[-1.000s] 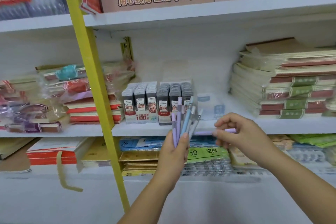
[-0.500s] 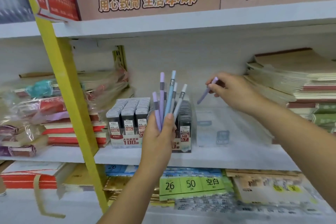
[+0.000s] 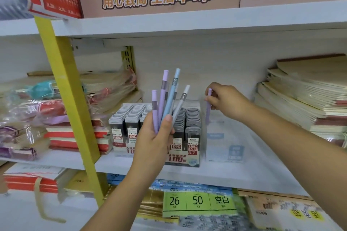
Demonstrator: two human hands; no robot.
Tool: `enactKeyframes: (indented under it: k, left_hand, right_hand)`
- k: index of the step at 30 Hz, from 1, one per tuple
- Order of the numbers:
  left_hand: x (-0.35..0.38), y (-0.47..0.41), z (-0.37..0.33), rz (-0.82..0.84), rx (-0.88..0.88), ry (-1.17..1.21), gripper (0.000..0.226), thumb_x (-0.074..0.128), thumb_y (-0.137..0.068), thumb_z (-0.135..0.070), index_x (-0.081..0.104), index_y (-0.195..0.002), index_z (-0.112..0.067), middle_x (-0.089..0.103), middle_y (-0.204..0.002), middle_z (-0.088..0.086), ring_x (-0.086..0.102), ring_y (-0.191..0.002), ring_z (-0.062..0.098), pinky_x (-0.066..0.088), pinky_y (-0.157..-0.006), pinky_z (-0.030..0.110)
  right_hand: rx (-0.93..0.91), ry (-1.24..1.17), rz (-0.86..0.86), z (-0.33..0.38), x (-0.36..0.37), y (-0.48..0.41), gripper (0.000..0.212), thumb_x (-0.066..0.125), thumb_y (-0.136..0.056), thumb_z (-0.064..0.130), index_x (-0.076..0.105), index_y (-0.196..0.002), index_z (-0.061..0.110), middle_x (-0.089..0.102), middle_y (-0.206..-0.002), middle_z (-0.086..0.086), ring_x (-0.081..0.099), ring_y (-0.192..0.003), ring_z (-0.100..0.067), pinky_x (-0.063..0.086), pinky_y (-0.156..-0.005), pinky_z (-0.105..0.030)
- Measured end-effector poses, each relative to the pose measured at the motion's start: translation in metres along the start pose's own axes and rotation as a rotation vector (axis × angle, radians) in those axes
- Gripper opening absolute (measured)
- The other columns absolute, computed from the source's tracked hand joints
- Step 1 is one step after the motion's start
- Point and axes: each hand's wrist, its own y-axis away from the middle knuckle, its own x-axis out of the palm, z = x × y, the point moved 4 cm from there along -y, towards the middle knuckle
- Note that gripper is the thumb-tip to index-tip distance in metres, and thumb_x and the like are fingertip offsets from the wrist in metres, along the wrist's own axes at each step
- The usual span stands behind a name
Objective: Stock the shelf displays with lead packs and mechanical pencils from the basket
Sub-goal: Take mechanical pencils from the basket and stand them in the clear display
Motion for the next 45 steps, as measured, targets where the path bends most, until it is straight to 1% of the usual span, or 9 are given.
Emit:
enactKeyframes:
  k: [5, 12, 17, 20, 24, 33, 37, 41, 45]
  left_hand:
    - [0.004, -0.006, 0.001, -0.001, -0.018, 0.002, 0.016, 0.052, -0.098, -0.036, 0.057, -0.094, -0.022, 0.052, -0.062, -0.011, 0.038, -0.047, 0.007, 0.035, -0.04, 0.019]
    - [0.002, -0.007, -0.001, -0.001, -0.015, 0.002, 0.024, 0.052, -0.091, -0.045, 0.058, -0.097, -0.022, 0.054, -0.062, -0.011, 0.038, -0.045, 0.005, 0.035, -0.04, 0.018]
    - [0.001, 0.0, 0.0, -0.013, -0.03, 0.014, 0.015, 0.051, -0.1, -0.034, 0.059, -0.096, -0.022, 0.053, -0.062, -0.012, 0.037, -0.045, 0.005, 0.034, -0.04, 0.017]
    - [0.003, 0.008, -0.002, 0.01, -0.038, 0.007, 0.012, 0.052, -0.097, -0.037, 0.06, -0.094, -0.028, 0.053, -0.062, -0.011, 0.039, -0.046, 0.006, 0.035, -0.042, 0.017]
    - [0.014, 0.015, -0.005, 0.093, -0.062, -0.002, 0.01, 0.053, -0.101, -0.032, 0.061, -0.098, -0.028, 0.051, -0.059, -0.013, 0.041, -0.047, 0.006, 0.036, -0.042, 0.018]
    - [0.025, 0.029, 0.001, 0.142, -0.121, 0.041, 0.013, 0.051, -0.102, -0.033, 0.061, -0.105, -0.025, 0.059, -0.067, -0.008, 0.045, -0.047, 0.007, 0.038, -0.045, 0.017]
    - [0.016, 0.026, 0.001, 0.094, -0.091, 0.013, 0.011, 0.051, -0.102, -0.03, 0.059, -0.099, -0.023, 0.059, -0.066, -0.01, 0.041, -0.046, 0.003, 0.035, -0.042, 0.015]
    - [0.014, 0.023, 0.002, 0.082, -0.084, 0.022, 0.012, 0.052, -0.102, -0.029, 0.061, -0.094, -0.032, 0.058, -0.067, -0.009, 0.04, -0.046, 0.004, 0.035, -0.042, 0.016]
    - [0.012, 0.022, 0.002, 0.078, -0.073, 0.018, 0.018, 0.052, -0.1, -0.031, 0.062, -0.087, -0.037, 0.058, -0.066, -0.009, 0.04, -0.045, 0.005, 0.034, -0.042, 0.016]
  right_hand:
    - [-0.018, 0.07, -0.048, -0.006, 0.005, 0.002, 0.024, 0.06, -0.093, 0.021, 0.042, -0.108, 0.014, 0.065, -0.082, -0.008, 0.065, -0.072, -0.026, 0.053, -0.071, -0.039]
    - [-0.021, 0.123, -0.024, 0.0, 0.012, 0.005, 0.027, 0.058, -0.094, 0.018, 0.063, -0.12, 0.014, 0.071, -0.095, -0.006, 0.065, -0.088, -0.023, 0.04, -0.073, -0.025]
    - [-0.025, 0.072, -0.126, 0.006, -0.003, 0.022, 0.04, 0.051, -0.099, 0.019, 0.049, -0.138, 0.017, 0.066, -0.106, 0.001, 0.059, -0.096, -0.018, 0.035, -0.074, -0.021]
    - [0.026, -0.203, -0.268, 0.016, -0.023, 0.047, 0.021, 0.055, -0.096, 0.02, 0.066, -0.113, 0.025, 0.07, -0.097, 0.011, 0.063, -0.088, -0.009, 0.042, -0.076, -0.017]
    - [0.092, -0.79, -0.066, 0.056, -0.019, 0.076, 0.02, 0.065, -0.091, 0.021, 0.064, -0.109, 0.027, 0.076, -0.086, 0.004, 0.071, -0.073, -0.011, 0.054, -0.063, -0.018]
    - [0.167, -1.06, -0.317, 0.056, -0.036, 0.088, 0.025, 0.059, -0.092, 0.002, 0.056, -0.109, 0.02, 0.075, -0.082, -0.011, 0.07, -0.065, -0.02, 0.054, -0.052, -0.024]
    - [-0.029, -0.765, -0.608, 0.035, -0.073, 0.08, 0.032, 0.057, -0.091, 0.009, 0.051, -0.103, 0.039, 0.072, -0.076, 0.004, 0.07, -0.075, -0.017, 0.055, -0.056, -0.024]
    - [-0.031, -0.29, -0.352, 0.018, -0.055, 0.053, 0.029, 0.062, -0.089, 0.016, 0.049, -0.104, 0.038, 0.069, -0.084, 0.0, 0.068, -0.081, -0.022, 0.055, -0.079, -0.049]
    - [-0.038, -0.165, -0.211, 0.005, -0.03, 0.039, 0.029, 0.061, -0.092, 0.015, 0.044, -0.101, 0.036, 0.068, -0.087, -0.002, 0.068, -0.081, -0.019, 0.055, -0.081, -0.045]
